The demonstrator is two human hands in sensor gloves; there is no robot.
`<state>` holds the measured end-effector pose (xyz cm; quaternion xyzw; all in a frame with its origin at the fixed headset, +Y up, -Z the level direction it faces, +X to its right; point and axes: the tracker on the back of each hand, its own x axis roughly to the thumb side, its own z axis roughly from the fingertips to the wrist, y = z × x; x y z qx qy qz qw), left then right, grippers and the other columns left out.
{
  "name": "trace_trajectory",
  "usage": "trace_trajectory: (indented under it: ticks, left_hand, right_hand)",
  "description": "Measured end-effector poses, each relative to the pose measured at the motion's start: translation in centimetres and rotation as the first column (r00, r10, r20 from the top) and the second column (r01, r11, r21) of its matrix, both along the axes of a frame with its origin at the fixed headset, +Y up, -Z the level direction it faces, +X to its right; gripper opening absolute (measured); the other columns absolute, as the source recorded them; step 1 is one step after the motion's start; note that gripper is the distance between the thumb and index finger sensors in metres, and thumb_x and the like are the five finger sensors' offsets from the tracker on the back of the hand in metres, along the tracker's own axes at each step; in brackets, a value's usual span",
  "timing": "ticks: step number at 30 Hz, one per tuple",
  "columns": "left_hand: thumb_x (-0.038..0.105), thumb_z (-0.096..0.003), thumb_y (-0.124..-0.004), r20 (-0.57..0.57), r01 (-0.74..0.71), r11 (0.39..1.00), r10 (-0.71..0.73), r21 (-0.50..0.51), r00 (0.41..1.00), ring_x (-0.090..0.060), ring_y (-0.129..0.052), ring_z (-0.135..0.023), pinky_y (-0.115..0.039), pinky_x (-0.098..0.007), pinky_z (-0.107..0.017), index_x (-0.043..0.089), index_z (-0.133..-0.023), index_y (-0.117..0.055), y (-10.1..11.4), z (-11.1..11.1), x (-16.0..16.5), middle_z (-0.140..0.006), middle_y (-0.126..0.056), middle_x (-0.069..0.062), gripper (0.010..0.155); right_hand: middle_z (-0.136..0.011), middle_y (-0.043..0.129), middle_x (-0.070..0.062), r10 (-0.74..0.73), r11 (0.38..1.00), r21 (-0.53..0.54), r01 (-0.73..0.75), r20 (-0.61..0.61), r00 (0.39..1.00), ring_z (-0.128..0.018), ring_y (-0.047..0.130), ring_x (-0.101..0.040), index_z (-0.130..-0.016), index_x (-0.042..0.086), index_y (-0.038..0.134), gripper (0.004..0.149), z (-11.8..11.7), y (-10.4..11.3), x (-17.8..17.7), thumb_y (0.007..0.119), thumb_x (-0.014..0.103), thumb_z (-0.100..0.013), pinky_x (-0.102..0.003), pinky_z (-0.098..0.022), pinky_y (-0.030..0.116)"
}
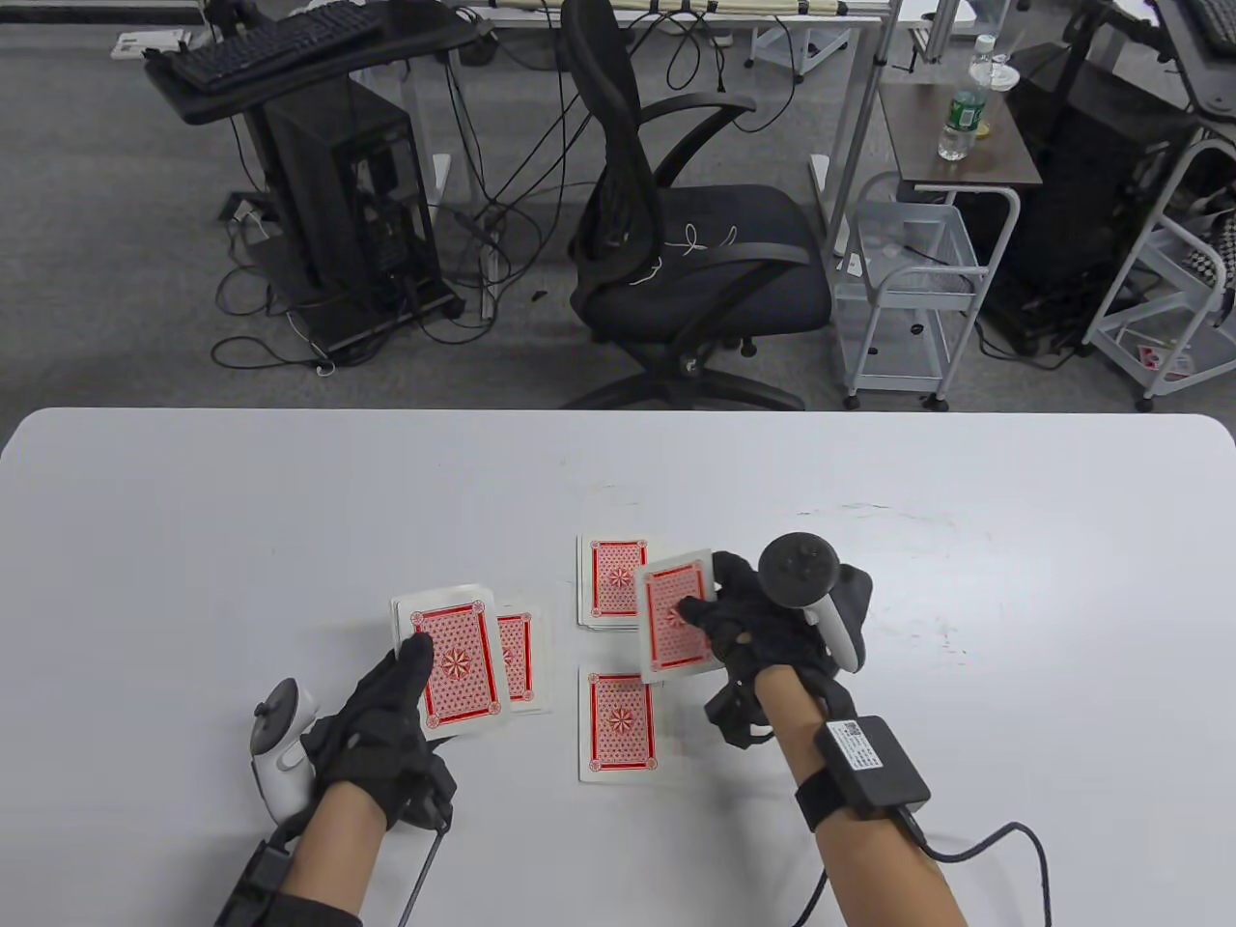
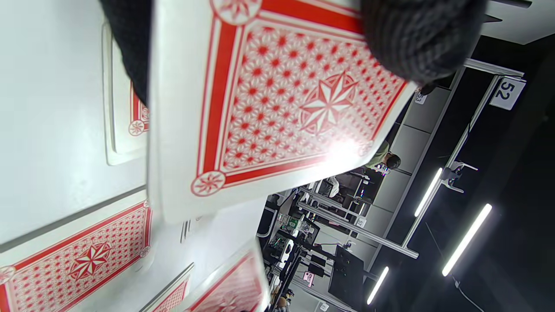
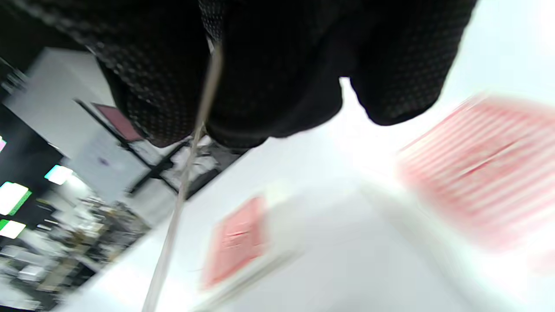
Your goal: Four-player card dealing with fan arrangement
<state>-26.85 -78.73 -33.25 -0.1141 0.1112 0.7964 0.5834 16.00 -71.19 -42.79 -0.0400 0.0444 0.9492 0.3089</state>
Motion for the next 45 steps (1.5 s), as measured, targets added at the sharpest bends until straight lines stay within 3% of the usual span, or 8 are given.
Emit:
trace_trajectory:
  ticks: [6, 14, 21, 26, 30, 35, 38, 45]
  left_hand:
    - [0.056, -0.0485, -0.079, 0.0, 0.016, 1.0, -0.016, -0.007, 1.0, -0.023, -0.105, -0.069, -0.091, -0.042, -0.05, 0.032, -0.091, -0.078, 0.0, 0.0, -0.1, -0.085, -0.095, 0.008, 0.049]
    - [0.056, -0.0484, -0.079, -0.037, 0.018, 1.0, -0.018, -0.015, 0.999, -0.023, -0.105, -0.069, -0.091, -0.042, -0.049, 0.032, -0.09, -0.079, -0.1, 0.4, -0.5, -0.084, -0.095, 0.007, 0.048]
    - [0.056, -0.0482, -0.08, -0.028, 0.017, 1.0, -0.017, -0.004, 0.999, -0.024, -0.105, -0.069, -0.09, -0.043, -0.049, 0.032, -0.09, -0.079, 0.2, 0.5, 0.2, -0.084, -0.096, 0.007, 0.048]
    - [0.056, -0.0484, -0.08, 0.015, 0.02, 1.0, -0.02, 0.005, 1.0, -0.024, -0.105, -0.069, -0.09, -0.043, -0.05, 0.031, -0.09, -0.079, 0.3, 0.7, 1.3, -0.084, -0.095, 0.007, 0.048]
    - [0.055, -0.0482, -0.081, 0.055, 0.022, 1.0, -0.023, 0.009, 0.998, -0.023, -0.106, -0.068, -0.091, -0.042, -0.048, 0.031, -0.09, -0.079, 0.3, 0.9, 2.4, -0.084, -0.096, 0.007, 0.048]
    - [0.055, -0.048, -0.081, 0.087, 0.043, 0.999, -0.045, 0.026, 0.995, -0.023, -0.106, -0.068, -0.091, -0.042, -0.048, 0.031, -0.09, -0.079, 0.5, 1.1, 3.4, -0.084, -0.096, 0.007, 0.048]
    - [0.055, -0.0477, -0.081, 0.077, 0.037, 0.999, -0.039, 0.028, 0.996, -0.023, -0.106, -0.068, -0.091, -0.042, -0.048, 0.031, -0.089, -0.08, 0.8, 1.2, 3.5, -0.084, -0.096, 0.006, 0.048]
    - [0.056, -0.0473, -0.079, 0.093, 0.029, 0.998, -0.034, 0.054, 0.995, -0.023, -0.106, -0.069, -0.092, -0.041, -0.049, 0.032, -0.09, -0.079, 0.7, 1.0, 3.3, -0.084, -0.096, 0.007, 0.049]
  right_hand:
    - [-0.068, 0.087, -0.001, 0.405, 0.912, -0.125, -0.391, 0.112, 0.907, -0.029, 0.096, -0.012, -0.104, 0.006, 0.057, 0.075, -0.7, -2.6, 3.1, 0.092, 0.038, -0.046, -0.053, -0.048, 0.075]
    - [-0.079, 0.081, -0.005, 0.539, 0.834, -0.201, -0.514, 0.099, 0.836, -0.044, 0.096, -0.018, -0.106, 0.011, 0.054, 0.08, -1.0, -3.8, 3.9, 0.087, 0.051, -0.045, -0.056, -0.053, 0.071]
    - [-0.084, 0.079, -0.01, 0.309, 0.951, -0.022, -0.309, -0.004, 0.951, -0.052, 0.098, -0.022, -0.106, 0.008, 0.055, 0.071, 1.5, 1.1, -0.2, 0.079, 0.049, -0.053, -0.057, -0.053, 0.07]
    - [-0.085, 0.079, -0.01, 0.042, 0.999, 0.035, -0.037, -0.157, 0.987, -0.054, 0.099, -0.022, -0.104, 0.008, 0.058, 0.066, 3.8, 1.9, -6.3, 0.078, 0.047, -0.055, -0.057, -0.053, 0.071]
    - [-0.086, 0.079, -0.011, -0.241, 0.969, -0.016, 0.247, -0.295, 0.925, -0.056, 0.099, -0.025, -0.104, 0.007, 0.059, 0.067, 5.2, 0.1, -10.9, 0.079, 0.049, -0.054, -0.059, -0.054, 0.07]
    - [-0.08, 0.081, -0.004, -0.34, 0.935, -0.038, 0.352, -0.376, 0.862, -0.056, 0.099, -0.023, -0.099, 0.01, 0.063, 0.068, 6.0, -1.0, -14.9, 0.089, 0.046, -0.047, -0.061, -0.053, 0.07]
    - [-0.07, 0.088, -0.001, -0.325, 0.935, 0.035, 0.353, -0.316, 0.891, -0.047, 0.104, -0.019, -0.092, 0.011, 0.072, 0.061, 6.1, -1.1, -15.1, 0.093, 0.04, -0.043, -0.059, -0.051, 0.074]
    - [-0.066, 0.093, 0.001, -0.507, 0.858, -0.076, 0.508, -0.288, 0.813, -0.045, 0.107, -0.018, -0.096, 0.006, 0.07, 0.065, 5.6, -2.2, -12.7, 0.094, 0.036, -0.043, -0.056, -0.051, 0.076]
